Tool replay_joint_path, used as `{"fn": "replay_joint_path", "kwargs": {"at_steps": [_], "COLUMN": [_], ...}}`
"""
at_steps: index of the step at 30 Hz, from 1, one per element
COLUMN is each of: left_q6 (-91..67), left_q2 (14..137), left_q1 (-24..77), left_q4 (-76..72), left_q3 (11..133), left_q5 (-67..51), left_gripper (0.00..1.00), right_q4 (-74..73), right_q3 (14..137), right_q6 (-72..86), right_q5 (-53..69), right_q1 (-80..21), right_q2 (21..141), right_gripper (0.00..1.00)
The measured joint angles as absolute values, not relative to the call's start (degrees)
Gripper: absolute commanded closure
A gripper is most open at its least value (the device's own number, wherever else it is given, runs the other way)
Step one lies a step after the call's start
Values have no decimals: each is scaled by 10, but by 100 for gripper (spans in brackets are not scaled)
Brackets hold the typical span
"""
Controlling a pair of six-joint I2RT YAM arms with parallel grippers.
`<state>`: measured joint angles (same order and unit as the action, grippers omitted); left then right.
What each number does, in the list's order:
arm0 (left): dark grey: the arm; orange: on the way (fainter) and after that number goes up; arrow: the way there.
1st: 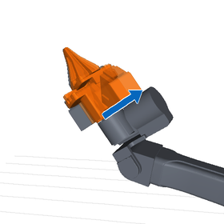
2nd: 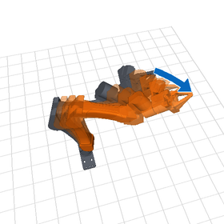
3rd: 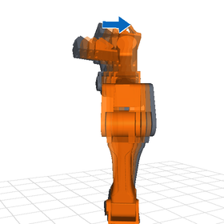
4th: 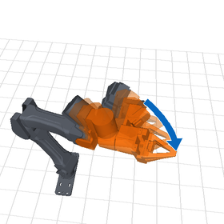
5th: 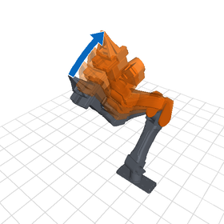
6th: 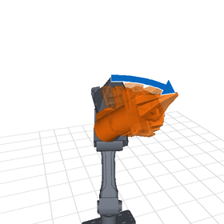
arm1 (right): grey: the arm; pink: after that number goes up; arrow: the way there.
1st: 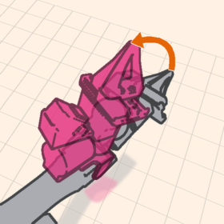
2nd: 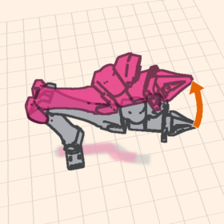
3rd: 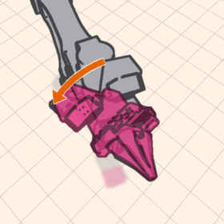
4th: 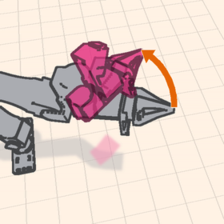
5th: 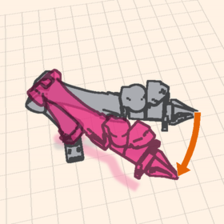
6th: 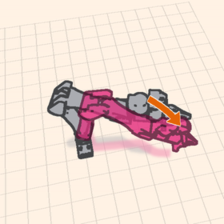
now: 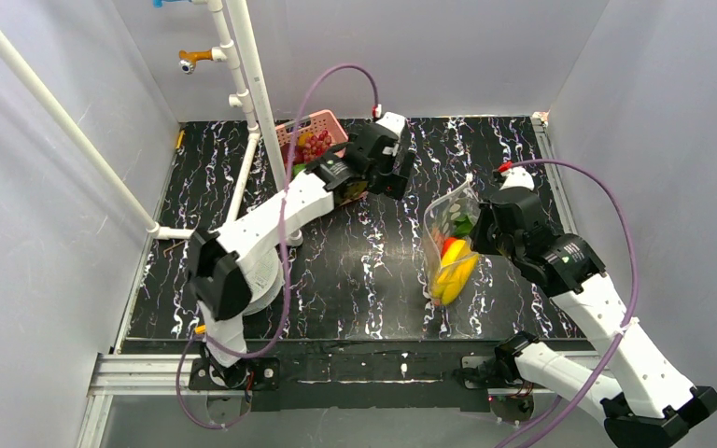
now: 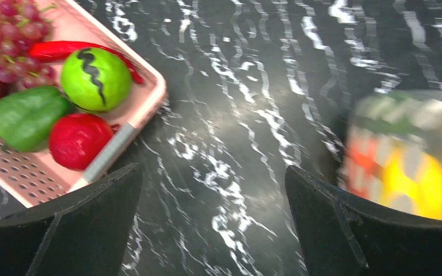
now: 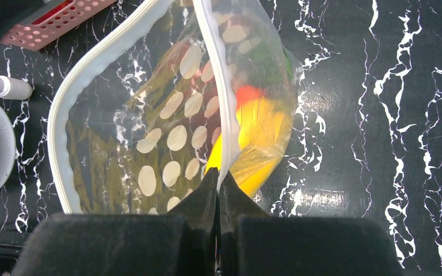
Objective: Place the food in the zip-top bag and seal the zipper
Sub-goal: Pick up the fake vegetable from the bin.
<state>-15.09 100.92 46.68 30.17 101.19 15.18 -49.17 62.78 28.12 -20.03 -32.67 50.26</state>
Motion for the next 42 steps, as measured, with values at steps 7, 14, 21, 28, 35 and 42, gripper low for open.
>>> {"fn": "replay_joint_path", "kwargs": {"at_steps": [7, 14, 21, 28, 35, 42], "left_q6": [-93, -81, -91, -102, -105, -95], "left_q2": [1163, 1222, 1250, 1282, 1310, 1324], "left_q1": [441, 392, 341, 314, 310, 308], "left_q4": [325, 337, 339, 337, 335, 316], "left_q3": [1098, 1129, 1161, 1183, 1181, 1181], "left_q5": [264, 310, 286, 253, 213, 201], "left_gripper": [7, 6, 6, 7, 11, 7], "right_q4": [-492, -492, -493, -501, -509, -509], "right_q3": [628, 628, 640, 661, 680, 681], "right_q6": [280, 281, 283, 280, 270, 269], "right_q5": [-200, -189, -155, -133, -117, -107], "right_q1": [-326, -326, -325, -322, -321, -319], "right_q2": [496, 498, 531, 553, 576, 586], "right_gripper": [99, 99, 99, 99, 99, 99]}}
